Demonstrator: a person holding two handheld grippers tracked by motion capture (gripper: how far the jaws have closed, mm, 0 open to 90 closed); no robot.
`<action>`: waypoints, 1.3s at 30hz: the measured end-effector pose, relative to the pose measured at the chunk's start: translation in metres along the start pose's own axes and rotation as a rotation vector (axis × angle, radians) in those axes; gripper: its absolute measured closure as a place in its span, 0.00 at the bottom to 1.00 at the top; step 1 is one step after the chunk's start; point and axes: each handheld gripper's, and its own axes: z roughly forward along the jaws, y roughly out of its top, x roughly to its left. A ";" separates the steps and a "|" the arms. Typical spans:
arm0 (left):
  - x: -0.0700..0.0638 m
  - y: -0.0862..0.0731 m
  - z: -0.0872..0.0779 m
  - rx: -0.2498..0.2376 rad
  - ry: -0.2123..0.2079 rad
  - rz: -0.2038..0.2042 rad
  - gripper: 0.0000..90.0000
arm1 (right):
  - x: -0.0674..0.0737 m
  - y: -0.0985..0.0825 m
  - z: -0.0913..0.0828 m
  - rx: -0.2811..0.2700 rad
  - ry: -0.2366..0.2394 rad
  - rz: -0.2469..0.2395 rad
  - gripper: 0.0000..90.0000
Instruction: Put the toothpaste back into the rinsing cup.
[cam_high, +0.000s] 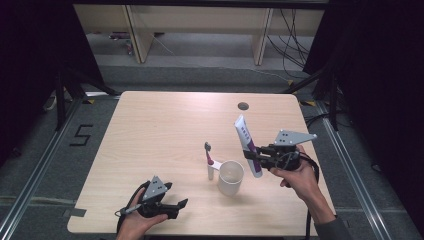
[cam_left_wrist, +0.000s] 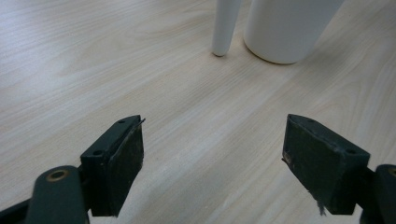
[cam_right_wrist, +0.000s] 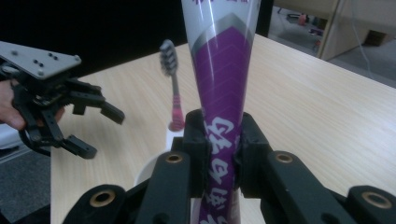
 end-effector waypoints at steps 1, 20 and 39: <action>0.000 0.000 0.000 0.004 0.003 -0.002 0.22 | 0.000 0.002 0.002 -0.003 0.009 -0.007 0.86; -0.001 0.001 -0.001 0.008 -0.002 0.001 0.22 | 0.015 0.005 0.052 -0.018 0.082 0.020 0.86; -0.001 0.002 -0.001 0.000 -0.004 0.011 0.22 | 0.016 -0.025 0.072 0.086 0.066 0.017 0.86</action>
